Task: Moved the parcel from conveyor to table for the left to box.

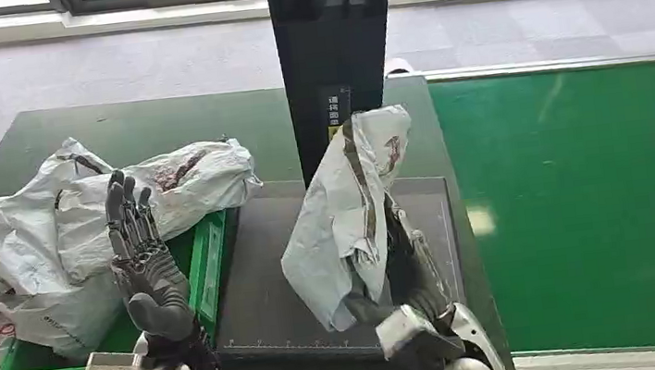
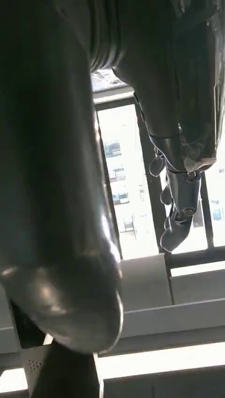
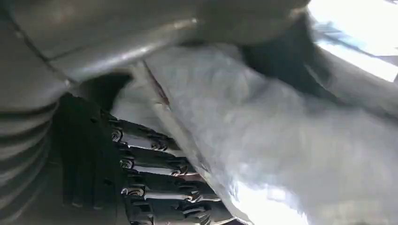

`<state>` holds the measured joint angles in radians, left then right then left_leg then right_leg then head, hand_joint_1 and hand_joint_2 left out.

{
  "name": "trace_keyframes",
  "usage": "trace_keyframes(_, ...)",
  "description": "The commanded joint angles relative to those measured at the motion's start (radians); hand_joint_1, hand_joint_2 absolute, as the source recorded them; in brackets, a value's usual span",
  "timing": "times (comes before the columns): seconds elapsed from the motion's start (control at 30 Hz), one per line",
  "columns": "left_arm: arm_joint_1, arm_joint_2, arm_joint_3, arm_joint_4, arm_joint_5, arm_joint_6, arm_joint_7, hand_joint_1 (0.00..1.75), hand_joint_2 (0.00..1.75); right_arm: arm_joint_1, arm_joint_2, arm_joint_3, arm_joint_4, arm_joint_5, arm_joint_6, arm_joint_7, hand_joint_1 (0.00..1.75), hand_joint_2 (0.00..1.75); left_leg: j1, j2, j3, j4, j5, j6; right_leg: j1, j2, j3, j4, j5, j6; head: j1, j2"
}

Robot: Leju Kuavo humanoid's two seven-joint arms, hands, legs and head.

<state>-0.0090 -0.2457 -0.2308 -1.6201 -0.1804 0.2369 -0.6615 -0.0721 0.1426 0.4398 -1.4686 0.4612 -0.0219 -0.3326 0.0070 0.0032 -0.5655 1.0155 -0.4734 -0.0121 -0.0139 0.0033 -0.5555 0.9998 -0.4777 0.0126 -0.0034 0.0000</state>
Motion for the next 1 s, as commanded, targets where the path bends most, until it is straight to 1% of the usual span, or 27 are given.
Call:
trace_keyframes(0.03, -0.014, 0.032, -0.043, 0.053, -0.004, 0.023, 0.004, 0.00, 0.00, -0.235, -0.009, -0.028, 0.767, 0.147, -0.172, 0.041, 0.00, 0.00, 0.000, -0.002, 0.001, -0.002, 0.003, 0.001, 0.000, -0.002, 0.001, -0.002, 0.003, 0.000, 0.000, 0.000)
trace_keyframes(0.07, -0.014, 0.032, -0.042, 0.054, -0.004, 0.024, 0.004, 0.00, 0.00, -0.229, -0.012, -0.026, 0.751, 0.149, -0.170, 0.049, 0.00, 0.00, 0.000, -0.004, -0.001, -0.003, 0.005, 0.002, 0.000, -0.005, 0.001, -0.003, 0.003, 0.000, 0.000, 0.000)
trace_keyframes(0.1, -0.015, 0.032, -0.042, 0.054, -0.004, 0.024, 0.005, 0.00, 0.00, -0.225, -0.013, -0.024, 0.738, 0.150, -0.168, 0.056, 0.00, 0.00, 0.000, -0.004, -0.002, -0.002, 0.005, 0.002, 0.000, -0.004, 0.000, -0.003, 0.004, 0.000, 0.000, 0.000)
trace_keyframes(0.13, -0.015, 0.035, -0.043, 0.051, -0.005, 0.029, 0.007, 0.00, 0.00, -0.238, -0.045, 0.068, 0.748, 0.304, -0.171, 0.249, 0.00, 0.00, 0.000, -0.004, -0.003, -0.003, 0.006, 0.001, 0.000, -0.003, 0.000, -0.003, 0.004, 0.000, 0.000, 0.000)
trace_keyframes(0.17, -0.010, 0.039, -0.045, 0.039, -0.003, 0.036, 0.012, 0.00, 0.00, -0.199, -0.047, 0.030, 0.691, 0.285, -0.224, 0.232, 0.00, 0.00, 0.000, -0.004, -0.002, -0.004, 0.006, 0.001, 0.000, -0.003, 0.000, -0.004, 0.005, 0.000, 0.000, 0.000)
trace_keyframes(0.2, 0.005, 0.040, -0.041, 0.020, -0.005, 0.045, 0.014, 0.00, 0.00, -0.181, -0.060, 0.021, 0.659, 0.366, -0.292, 0.293, 0.00, 0.00, 0.000, -0.006, -0.002, -0.002, 0.005, 0.001, 0.000, -0.005, 0.000, -0.002, 0.004, 0.001, 0.000, 0.000)
trace_keyframes(0.23, 0.020, 0.045, -0.039, 0.003, -0.007, 0.051, 0.017, 0.00, 0.00, -0.168, -0.079, 0.036, 0.631, 0.445, -0.253, 0.365, 0.00, 0.00, 0.000, -0.007, -0.002, -0.003, 0.006, 0.001, 0.000, -0.006, 0.001, -0.003, 0.004, 0.000, 0.000, 0.000)
trace_keyframes(0.27, 0.034, 0.046, -0.037, -0.010, -0.007, 0.047, 0.026, 0.00, 0.00, -0.111, -0.091, 0.015, 0.552, 0.450, -0.211, 0.373, 0.00, 0.00, 0.000, -0.006, -0.003, -0.002, 0.005, 0.001, 0.000, -0.005, -0.001, -0.002, 0.003, 0.001, 0.000, 0.000)
trace_keyframes(0.3, 0.049, 0.044, -0.031, -0.024, -0.009, 0.037, 0.029, 0.00, 0.00, -0.024, -0.106, -0.010, 0.447, 0.484, -0.193, 0.363, 0.00, 0.00, -0.001, -0.006, -0.002, -0.004, 0.006, 0.001, 0.000, -0.005, 0.000, -0.004, 0.004, 0.000, 0.000, 0.000)
trace_keyframes(0.33, 0.052, 0.043, -0.029, -0.028, -0.010, 0.034, 0.029, 0.00, 0.00, 0.010, -0.112, -0.017, 0.408, 0.497, -0.189, 0.361, 0.00, 0.00, 0.000, -0.008, -0.004, -0.002, 0.004, 0.001, 0.000, -0.007, -0.001, -0.002, 0.002, 0.001, 0.000, 0.000)
trace_keyframes(0.4, 0.053, 0.041, -0.028, -0.028, -0.011, 0.034, 0.029, 0.00, 0.00, 0.031, -0.112, -0.022, 0.384, 0.500, -0.190, 0.360, 0.00, 0.00, 0.000, -0.010, -0.002, -0.004, 0.005, 0.001, 0.001, -0.009, 0.001, -0.006, 0.002, 0.000, 0.000, 0.000)
trace_keyframes(0.43, 0.058, 0.037, -0.026, -0.033, -0.014, 0.036, 0.028, 0.00, 0.00, 0.058, -0.105, -0.041, 0.337, 0.500, -0.220, 0.341, 0.00, 0.00, 0.000, -0.010, -0.004, -0.002, 0.005, 0.001, 0.000, -0.009, -0.001, -0.003, 0.002, 0.000, 0.000, 0.000)
trace_keyframes(0.5, 0.048, 0.030, -0.036, -0.020, -0.019, 0.031, 0.028, 0.00, 0.00, 0.118, -0.110, -0.054, 0.225, 0.509, -0.234, 0.321, 0.00, 0.00, 0.000, -0.009, -0.005, -0.001, 0.003, 0.001, 0.000, -0.008, -0.001, -0.002, 0.000, -0.001, 0.000, 0.000)
trace_keyframes(0.57, 0.010, 0.014, -0.062, 0.029, -0.022, 0.031, 0.028, 0.00, 0.00, 0.183, -0.100, -0.105, 0.059, 0.490, -0.267, 0.235, 0.00, 0.00, 0.000, -0.009, -0.005, -0.001, 0.003, 0.000, 0.000, -0.007, -0.003, -0.002, 0.001, 0.000, 0.000, 0.000)
trace_keyframes(0.6, -0.002, 0.011, -0.069, 0.045, -0.024, 0.035, 0.028, 0.00, 0.00, 0.193, -0.102, -0.114, 0.021, 0.495, -0.239, 0.240, 0.00, 0.00, -0.001, -0.011, -0.007, 0.000, 0.003, 0.000, 0.000, -0.009, -0.004, -0.001, 0.000, 0.000, 0.000, 0.000)
trace_keyframes(0.63, -0.014, 0.006, -0.078, 0.059, -0.025, 0.033, 0.028, 0.00, 0.00, 0.208, -0.088, -0.129, -0.029, 0.450, -0.262, 0.156, 0.00, 0.00, -0.001, -0.013, -0.008, 0.000, 0.004, 0.000, -0.001, -0.011, -0.005, 0.000, 0.000, 0.000, 0.000, 0.000)
trace_keyframes(0.67, -0.044, -0.009, -0.091, 0.092, -0.023, 0.016, 0.028, 0.00, 0.00, 0.246, -0.072, -0.161, -0.123, 0.399, -0.297, 0.067, 0.00, 0.00, -0.001, -0.011, -0.009, 0.001, 0.003, 0.000, 0.000, -0.010, -0.006, 0.000, 0.000, 0.001, 0.000, 0.000)
trace_keyframes(0.7, -0.056, -0.017, -0.096, 0.106, -0.021, 0.016, 0.028, 0.00, 0.00, 0.263, -0.071, -0.166, -0.169, 0.404, -0.271, 0.076, 0.00, 0.00, -0.001, -0.012, -0.010, 0.000, 0.004, 0.000, -0.001, -0.010, -0.006, 0.000, 0.000, 0.000, 0.000, 0.000)
trace_keyframes(0.73, -0.067, -0.021, -0.107, 0.115, -0.024, -0.004, 0.031, 0.00, 0.00, 0.288, -0.050, -0.180, -0.231, 0.374, -0.329, -0.009, 0.00, 0.00, -0.001, -0.011, -0.010, 0.001, 0.003, 0.000, -0.001, -0.010, -0.007, 0.001, 0.000, 0.001, 0.000, 0.000)
trace_keyframes(0.8, -0.100, -0.042, -0.122, 0.145, -0.023, -0.048, 0.036, 0.00, 0.00, 0.368, -0.046, -0.155, -0.392, 0.337, -0.368, -0.083, 0.00, 0.00, -0.001, -0.013, -0.010, 0.002, 0.003, 0.000, -0.001, -0.011, -0.007, 0.001, -0.001, 0.001, 0.000, 0.000)
trace_keyframes(0.83, -0.116, -0.051, -0.124, 0.164, -0.021, -0.058, 0.037, 0.00, 0.00, 0.399, -0.045, -0.137, -0.443, 0.347, -0.395, -0.105, 0.00, 0.00, -0.001, -0.013, -0.010, 0.002, 0.003, 0.000, -0.001, -0.011, -0.006, 0.001, -0.001, 0.001, 0.000, 0.000)
trace_keyframes(0.9, -0.127, -0.058, -0.121, 0.182, -0.021, -0.058, 0.036, 0.00, 0.00, 0.421, -0.052, -0.118, -0.477, 0.361, -0.406, -0.098, 0.00, 0.00, -0.001, -0.013, -0.009, 0.001, 0.003, 0.000, -0.001, -0.012, -0.005, 0.001, -0.001, 0.001, 0.000, 0.000)
trace_keyframes(0.97, -0.159, -0.059, -0.132, 0.221, -0.011, -0.112, 0.034, 0.00, 0.00, 0.423, -0.072, -0.067, -0.491, 0.312, -0.439, -0.145, 0.00, 0.00, -0.001, -0.011, -0.007, 0.000, 0.003, 0.000, 0.000, -0.009, -0.003, -0.001, 0.000, 0.000, 0.000, 0.000)
trace_keyframes(1.0, -0.167, -0.066, -0.133, 0.236, -0.010, -0.112, 0.034, 0.00, 0.00, 0.428, -0.072, -0.062, -0.498, 0.313, -0.444, -0.145, 0.00, 0.00, -0.001, -0.009, -0.007, 0.001, 0.002, 0.000, 0.000, -0.007, -0.005, 0.000, 0.000, 0.001, 0.000, 0.000)
